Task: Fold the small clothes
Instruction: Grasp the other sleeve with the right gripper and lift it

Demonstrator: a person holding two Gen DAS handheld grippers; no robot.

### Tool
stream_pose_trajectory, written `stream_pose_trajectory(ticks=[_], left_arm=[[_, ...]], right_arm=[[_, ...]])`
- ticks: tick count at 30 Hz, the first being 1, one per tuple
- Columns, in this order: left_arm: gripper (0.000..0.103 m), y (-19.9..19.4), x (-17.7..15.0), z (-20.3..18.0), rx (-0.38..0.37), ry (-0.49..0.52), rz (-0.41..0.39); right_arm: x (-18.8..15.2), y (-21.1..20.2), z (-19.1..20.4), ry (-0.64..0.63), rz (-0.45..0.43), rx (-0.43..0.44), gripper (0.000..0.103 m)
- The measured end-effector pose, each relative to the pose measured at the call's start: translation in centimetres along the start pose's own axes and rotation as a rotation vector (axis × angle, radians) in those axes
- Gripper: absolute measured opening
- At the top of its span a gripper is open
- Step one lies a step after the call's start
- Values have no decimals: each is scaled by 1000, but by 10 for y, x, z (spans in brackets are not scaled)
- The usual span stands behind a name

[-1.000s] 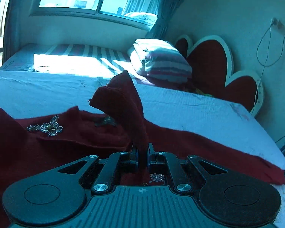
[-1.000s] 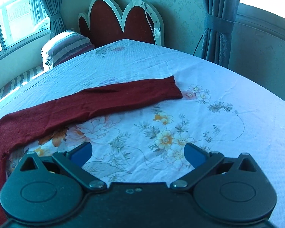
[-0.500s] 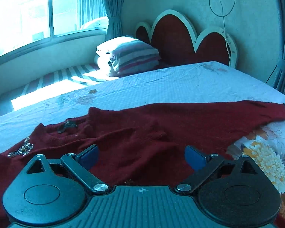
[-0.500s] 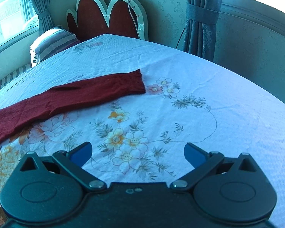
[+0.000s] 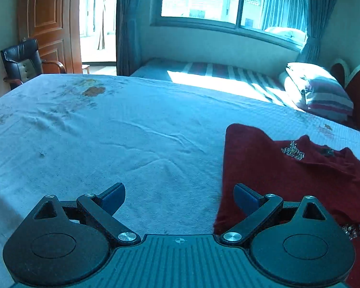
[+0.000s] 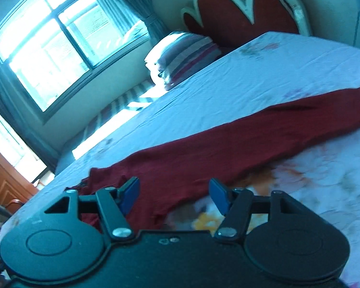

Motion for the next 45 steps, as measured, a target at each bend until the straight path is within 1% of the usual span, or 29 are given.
stream_pose_trajectory(ticks=[1, 2, 5, 7, 9, 11, 13, 15, 17, 19, 21, 22, 23, 25, 26, 28, 30, 31, 32, 33, 35, 37, 38, 39, 40, 41, 42, 44, 45], left_arm=[[96, 1, -1, 2, -2, 6, 1], [96, 6, -2, 2, -17, 15, 6], [96, 22, 6, 2, -34, 12, -3], [96, 38, 13, 0, -61, -12, 6], [96, 52, 15, -1, -52, 10, 31], [96, 58, 17, 0, -48, 11, 41], [96, 67, 18, 3, -38, 2, 59], [96, 74, 17, 3, -30, 14, 76], [96, 78, 17, 0, -17, 46, 87], [96, 76, 21, -3, -11, 56, 84], [96, 60, 36, -11, -60, 21, -20], [96, 54, 44, -18, -80, 16, -51], [96, 53, 50, -26, -95, 31, -57], [96, 66, 54, -42, -94, 97, -18], [96, 77, 51, -47, -68, 135, 18], [96, 100, 40, -42, 21, 173, 101], [97, 101, 42, -33, -4, 80, 81], [97, 96, 46, -30, -4, 58, 53], [97, 93, 51, -27, 22, 59, 21], [97, 93, 54, -26, 27, 59, 4], [97, 104, 55, -30, -36, 39, 35], [99, 120, 47, -33, -2, 87, 110], [102, 121, 47, -32, 8, 87, 81], [102, 117, 46, -31, 4, 68, 100], [102, 111, 49, -31, -6, 61, 92], [102, 101, 52, -31, -16, 63, 57], [102, 85, 55, -31, -28, 68, 10], [102, 64, 54, -32, -63, 67, -27], [102, 58, 51, -32, -74, 57, -25]], right_arm=[[-4, 13, 20, -9, 31, 44, 55], [-10, 27, 41, -26, 54, 74, 55], [-25, 64, 75, -24, 138, 102, 54], [-32, 85, 86, 19, 207, 124, 53], [-39, 100, 91, 77, 259, 124, 50], [-39, 105, 93, 113, 251, 136, 43], [-38, 108, 95, 110, 254, 121, 14], [-44, 113, 97, 86, 263, 105, 7], [-44, 110, 97, 50, 238, 96, 6], [-37, 99, 96, 18, 174, 82, 6], [-29, 91, 90, 8, 115, 60, 6], [-29, 91, 88, -14, 118, 53, 6], [-32, 95, 89, -41, 133, 46, 6], [-34, 101, 92, -48, 157, 64, 8], [-36, 106, 96, -49, 164, 64, 11], [-36, 110, 98, -63, 164, 44, 20], [-33, 108, 93, -72, 141, 3, 22], [-30, 104, 90, -67, 122, -7, 21], [-25, 100, 88, -57, 87, -8, 21], [-21, 95, 87, -61, 61, -4, 20], [-15, 92, 92, -102, 23, -4, 20], [-16, 100, 100, -133, 38, 20, 20], [-20, 110, 102, -146, 75, 17, 20], [-27, 121, 102, -165, 125, 0, 15], [-30, 124, 100, -171, 128, -13, 16], [-27, 120, 98, -153, 121, -8, 17], [-23, 115, 92, -118, 109, 2, 20], [-12, 96, 76, -47, 38, 7, 21], [-7, 90, 70, -34, 25, 1, 21]])
Point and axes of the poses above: each gripper's, at about its wrist camera, not at the fingertips, and y roughly the way its jaws point, z to its left, x to its top, the point moved 7 cm from there along y, roughly the way its jaws point, and after that the axes turned 11 degrees about -x, right-handed, at the moved point
